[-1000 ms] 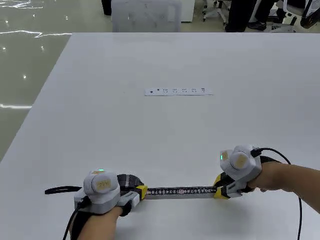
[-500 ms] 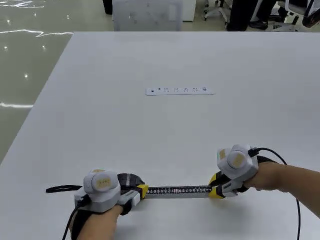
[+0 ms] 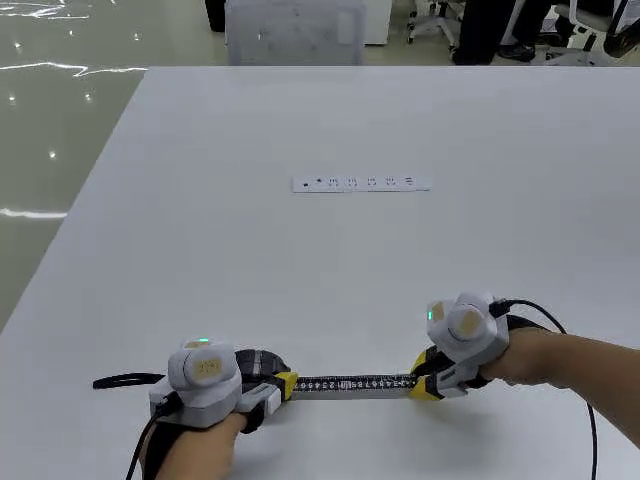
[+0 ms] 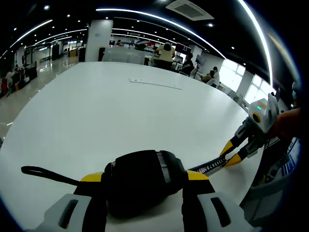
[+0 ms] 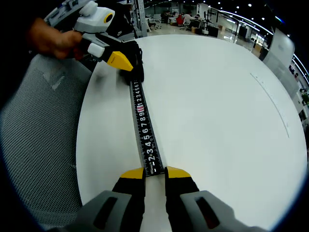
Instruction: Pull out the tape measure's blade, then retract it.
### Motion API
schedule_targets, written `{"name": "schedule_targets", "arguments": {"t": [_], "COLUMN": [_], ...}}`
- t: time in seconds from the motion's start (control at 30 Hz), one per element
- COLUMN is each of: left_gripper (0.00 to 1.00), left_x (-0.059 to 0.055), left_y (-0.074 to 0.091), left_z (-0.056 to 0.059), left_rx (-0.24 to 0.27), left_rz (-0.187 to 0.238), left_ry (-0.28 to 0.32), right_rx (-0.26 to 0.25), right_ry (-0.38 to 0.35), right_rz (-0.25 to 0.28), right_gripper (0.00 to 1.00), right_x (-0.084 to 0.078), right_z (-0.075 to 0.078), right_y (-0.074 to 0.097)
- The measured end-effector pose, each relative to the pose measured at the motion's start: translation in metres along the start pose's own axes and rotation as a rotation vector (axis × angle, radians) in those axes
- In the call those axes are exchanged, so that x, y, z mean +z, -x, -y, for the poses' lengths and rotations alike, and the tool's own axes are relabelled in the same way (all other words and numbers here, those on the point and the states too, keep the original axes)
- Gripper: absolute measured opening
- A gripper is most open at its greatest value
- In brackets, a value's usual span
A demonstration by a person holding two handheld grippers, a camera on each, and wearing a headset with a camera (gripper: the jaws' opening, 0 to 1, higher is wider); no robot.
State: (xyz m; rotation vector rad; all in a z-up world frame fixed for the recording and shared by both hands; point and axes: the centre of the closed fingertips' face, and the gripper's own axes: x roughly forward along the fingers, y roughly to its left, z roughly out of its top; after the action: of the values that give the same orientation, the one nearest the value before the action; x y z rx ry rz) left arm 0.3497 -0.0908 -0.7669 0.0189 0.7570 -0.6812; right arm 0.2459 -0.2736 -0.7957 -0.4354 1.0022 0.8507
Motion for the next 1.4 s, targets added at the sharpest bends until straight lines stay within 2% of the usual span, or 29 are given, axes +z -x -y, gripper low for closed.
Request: {"name": "schedule_targets", "arguments": {"t": [0.8, 1.03, 1.4], "left_gripper": [0.59, 0.59, 0.59], "left_x": [0.000, 0.000, 0.000], "left_y": [0.000, 0.000, 0.000], "left_z": [0.000, 0.000, 0.000], "left_rx": [-0.003, -0.005, -0.005], "left_rz": [-0.002, -0.004, -0.004], "left_ry": [0.003, 0.002, 0.001], "right_rx": [0.002, 0.007, 0.007], "right_ry": [-0.007, 0.001, -0.002], "right_rz": [0.031, 0.042, 0.047], "right_gripper": [0.13, 0.13, 0.13], "right_x": [0.020, 0.031, 0.035], "right_z": [-0.005, -0.008, -0.007], "right_y": [-0.012, -0.018, -0.021]}}
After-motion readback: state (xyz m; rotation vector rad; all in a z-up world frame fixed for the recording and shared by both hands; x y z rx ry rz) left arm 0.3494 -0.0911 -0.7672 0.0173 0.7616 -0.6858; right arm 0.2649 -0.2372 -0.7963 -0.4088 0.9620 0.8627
